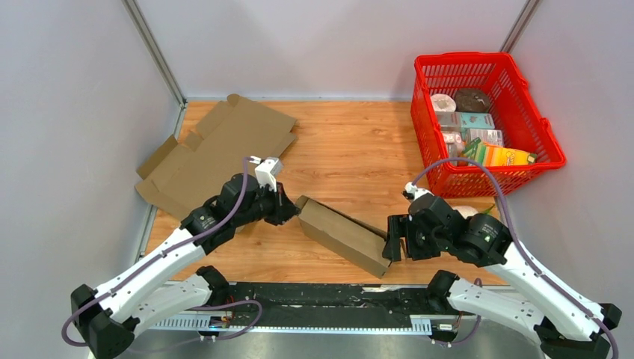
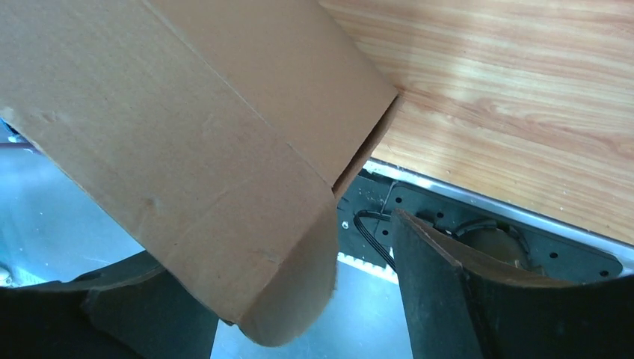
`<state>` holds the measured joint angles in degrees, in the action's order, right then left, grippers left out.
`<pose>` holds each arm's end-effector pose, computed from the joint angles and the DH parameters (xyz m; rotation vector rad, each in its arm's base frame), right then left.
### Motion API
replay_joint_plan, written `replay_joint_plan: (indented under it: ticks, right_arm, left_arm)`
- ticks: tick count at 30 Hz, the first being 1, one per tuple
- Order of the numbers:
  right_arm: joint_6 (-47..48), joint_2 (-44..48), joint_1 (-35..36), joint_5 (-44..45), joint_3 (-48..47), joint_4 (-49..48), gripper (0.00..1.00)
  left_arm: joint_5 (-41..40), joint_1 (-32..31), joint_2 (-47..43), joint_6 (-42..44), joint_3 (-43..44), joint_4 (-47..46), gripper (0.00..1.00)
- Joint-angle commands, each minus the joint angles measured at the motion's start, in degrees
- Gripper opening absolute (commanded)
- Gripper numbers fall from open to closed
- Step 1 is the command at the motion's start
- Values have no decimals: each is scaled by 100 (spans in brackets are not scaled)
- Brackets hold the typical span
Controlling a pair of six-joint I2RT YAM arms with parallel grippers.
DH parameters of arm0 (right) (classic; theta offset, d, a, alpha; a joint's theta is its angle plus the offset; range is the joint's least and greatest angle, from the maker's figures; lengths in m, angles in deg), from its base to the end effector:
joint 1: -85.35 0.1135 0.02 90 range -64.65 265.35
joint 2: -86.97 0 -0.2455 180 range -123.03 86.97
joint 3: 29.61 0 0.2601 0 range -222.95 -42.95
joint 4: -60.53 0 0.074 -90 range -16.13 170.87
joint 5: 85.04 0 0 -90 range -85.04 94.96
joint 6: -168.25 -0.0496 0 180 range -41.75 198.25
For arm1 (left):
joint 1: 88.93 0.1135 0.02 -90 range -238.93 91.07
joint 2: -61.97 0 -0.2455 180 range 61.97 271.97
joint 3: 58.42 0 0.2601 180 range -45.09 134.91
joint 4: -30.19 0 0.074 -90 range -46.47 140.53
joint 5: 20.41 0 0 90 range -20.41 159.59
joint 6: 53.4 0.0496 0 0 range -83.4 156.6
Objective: Fold the paper box
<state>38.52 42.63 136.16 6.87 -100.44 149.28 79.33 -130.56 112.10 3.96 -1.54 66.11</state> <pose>0.0864 0.1034 0.2917 -0.2535 2.7310 0.4490 0.1650 -0.1579 0.2726 0.2843 2.2018 -0.9364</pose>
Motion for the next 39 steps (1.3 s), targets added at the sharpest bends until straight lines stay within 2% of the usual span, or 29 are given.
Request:
replay_joint_plan:
  ticks: [1, 4, 7, 10, 12, 15, 17, 20, 24, 27, 33, 34, 39]
  right_arm:
    - [43, -66, 8, 292, 212, -438, 77]
    - [289, -417, -1, 56, 186, -1421, 75]
    - [597, -979, -1, -85, -41, -1985, 72]
    - [992, -1506, -53, 125, -401, -2293, 72]
    - [1273, -1866, -280, 20, -665, -2304, 77]
    - [1537, -2174, -606, 20, -1123, -1892, 87]
    - [1915, -2237, -686, 282, -1438, -1286, 95]
    - [2240, -2053, -704, 573, -1729, -635, 100]
    - [2285, -1597, -739, 653, -1748, 51, 100]
    - [2285, -1341, -739, 600, -1547, 210, 95]
    - [2303, -1235, -748, 802, -1299, -404, 81]
    - [2268, -1270, -748, 645, -1273, -536, 73]
    - [2083, -1314, -748, 415, -1080, -809, 54]
  left_arm:
    - [-674, -30, -293, -523, -356, 342, 0]
    - [-833, -30, -442, -611, -330, 457, 0]
    - [-956, -39, -574, -690, -303, 509, 0]
    - [-1245, -39, -653, -752, -224, 719, 0]
    - [-1360, -39, -627, -770, -154, 834, 0]
    - [-1439, -39, -531, -796, -93, 870, 0]
    - [-1492, -39, -408, -796, 4, 931, 0]
    - [-1527, -39, -224, -787, 153, 1002, 0]
    - [-1563, -39, -118, -735, 242, 1046, 0]
    - [-1545, -39, -91, -743, 251, 1028, 0]
    - [-1527, -39, -91, -726, 242, 1063, 0]
    - [-1527, -39, -91, -717, 268, 1072, 0]
    - [-1492, -39, -109, -700, 286, 1099, 0]
